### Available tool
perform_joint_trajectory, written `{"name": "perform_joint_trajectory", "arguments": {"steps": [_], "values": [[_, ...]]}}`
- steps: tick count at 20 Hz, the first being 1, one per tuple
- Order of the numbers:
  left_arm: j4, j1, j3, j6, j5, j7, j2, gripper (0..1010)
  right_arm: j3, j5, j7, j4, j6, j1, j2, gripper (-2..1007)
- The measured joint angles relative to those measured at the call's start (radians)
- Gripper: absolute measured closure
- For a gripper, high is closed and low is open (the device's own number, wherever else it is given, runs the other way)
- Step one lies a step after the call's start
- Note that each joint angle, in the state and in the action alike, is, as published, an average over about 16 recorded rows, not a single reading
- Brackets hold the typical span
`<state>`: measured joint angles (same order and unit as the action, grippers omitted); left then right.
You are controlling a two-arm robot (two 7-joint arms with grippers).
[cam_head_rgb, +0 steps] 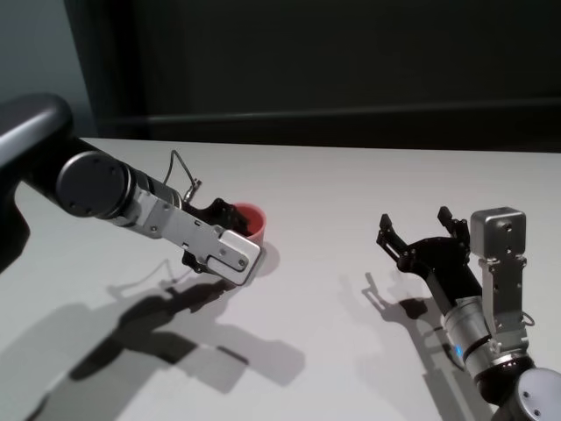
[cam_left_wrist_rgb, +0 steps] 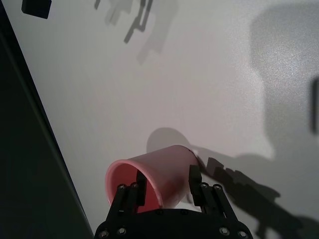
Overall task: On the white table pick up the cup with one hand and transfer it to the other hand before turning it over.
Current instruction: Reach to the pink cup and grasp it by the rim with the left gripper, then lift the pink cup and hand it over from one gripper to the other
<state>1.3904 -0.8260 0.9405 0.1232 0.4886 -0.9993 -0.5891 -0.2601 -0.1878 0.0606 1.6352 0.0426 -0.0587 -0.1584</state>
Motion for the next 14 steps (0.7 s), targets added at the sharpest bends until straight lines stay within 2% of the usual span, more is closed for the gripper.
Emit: {"name": "perform_joint_trajectory", "arguments": {"steps": [8,14], "values": [[0.007,0.001,0.007,0.008,-0.027,0.011,-0.012,700,0.000,0.000,0.000,0.000,0.000,0.000,0.000,5],[0.011,0.006,0.006,0.009,-0.050,0.030,-0.024,859,0.000,0.000,0.000,0.000,0.000,0.000,0.000,5]]}}
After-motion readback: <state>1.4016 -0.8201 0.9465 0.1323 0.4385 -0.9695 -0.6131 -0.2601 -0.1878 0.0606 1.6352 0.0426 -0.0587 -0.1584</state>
